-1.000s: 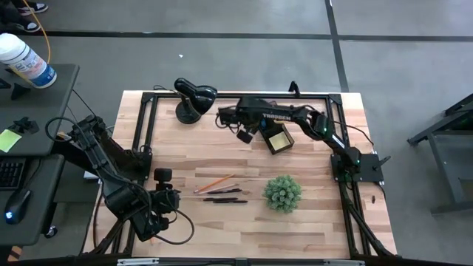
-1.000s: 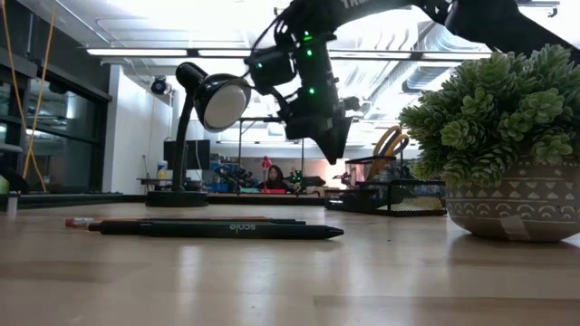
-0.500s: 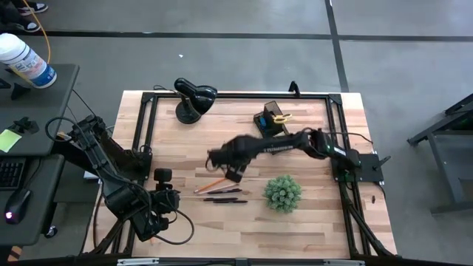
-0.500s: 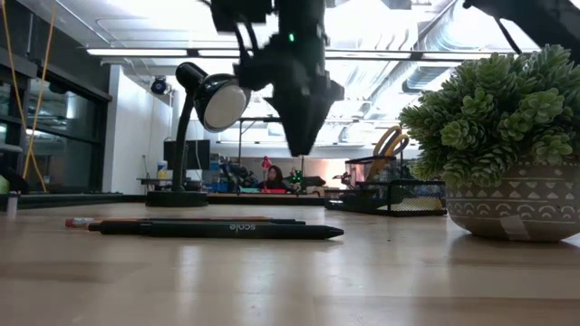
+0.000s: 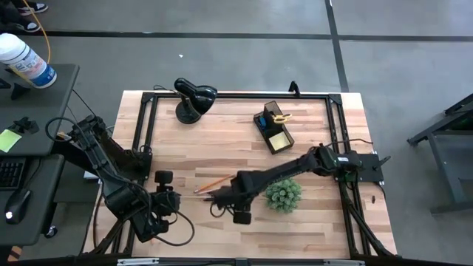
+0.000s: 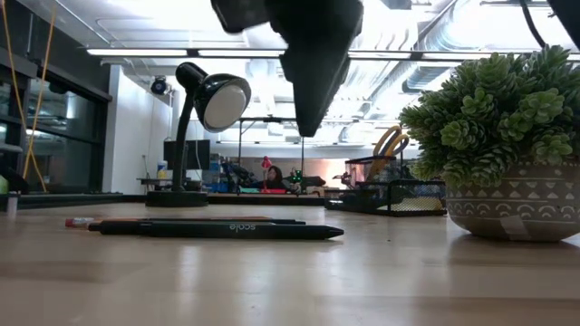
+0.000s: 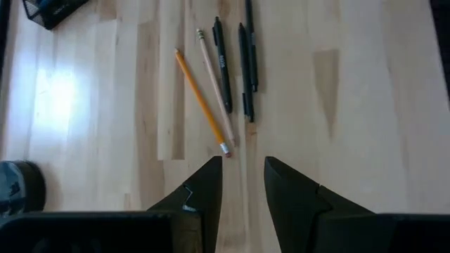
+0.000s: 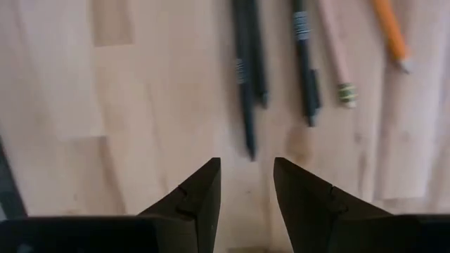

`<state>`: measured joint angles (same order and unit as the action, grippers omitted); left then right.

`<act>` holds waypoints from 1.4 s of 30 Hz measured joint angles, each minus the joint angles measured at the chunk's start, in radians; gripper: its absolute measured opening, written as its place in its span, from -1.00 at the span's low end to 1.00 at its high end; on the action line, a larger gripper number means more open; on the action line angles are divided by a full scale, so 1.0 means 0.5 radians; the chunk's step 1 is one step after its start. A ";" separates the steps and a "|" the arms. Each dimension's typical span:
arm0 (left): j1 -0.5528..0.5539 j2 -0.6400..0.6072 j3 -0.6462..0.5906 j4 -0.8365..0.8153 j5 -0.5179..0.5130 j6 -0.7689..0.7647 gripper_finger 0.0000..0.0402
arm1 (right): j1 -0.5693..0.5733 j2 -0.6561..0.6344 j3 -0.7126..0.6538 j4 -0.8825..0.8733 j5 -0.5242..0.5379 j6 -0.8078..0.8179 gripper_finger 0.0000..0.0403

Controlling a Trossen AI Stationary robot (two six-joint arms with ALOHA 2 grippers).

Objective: Pick and place office supplies into organizer
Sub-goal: Put the bottom orange pencil into the desk organizer

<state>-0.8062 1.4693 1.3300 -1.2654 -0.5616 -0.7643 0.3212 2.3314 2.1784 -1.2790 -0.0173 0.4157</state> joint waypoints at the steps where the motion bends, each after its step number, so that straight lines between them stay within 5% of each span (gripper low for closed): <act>1: -0.002 0.003 0.000 0.018 0.020 0.000 -0.53 | 0.020 0.000 0.000 0.014 0.003 -0.006 -0.36; 10: -0.177 0.163 0.001 0.011 0.433 -0.448 -0.53 | 0.069 -0.001 -0.001 0.194 0.081 0.046 -0.36; 19: -0.246 0.363 0.000 -0.162 0.826 -1.454 -0.53 | 0.025 -0.002 -0.002 0.287 0.173 0.058 -0.36; 25: -0.222 0.528 -0.001 -0.284 0.834 -2.034 -0.53 | -0.007 -0.002 -0.002 0.311 0.149 0.043 -0.36; 35: -0.205 0.589 -0.001 -0.177 0.797 -2.088 -0.53 | -0.032 -0.002 -0.002 0.302 0.034 -0.118 -0.36; 42: -0.084 0.693 0.000 -0.284 1.157 -2.155 -0.53 | -0.039 -0.002 -0.002 0.185 -0.054 -0.281 -0.36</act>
<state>-0.8480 1.8160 1.3300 -1.4076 0.0170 -1.8418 0.3019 2.3306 2.1773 -1.1864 -0.0442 0.2749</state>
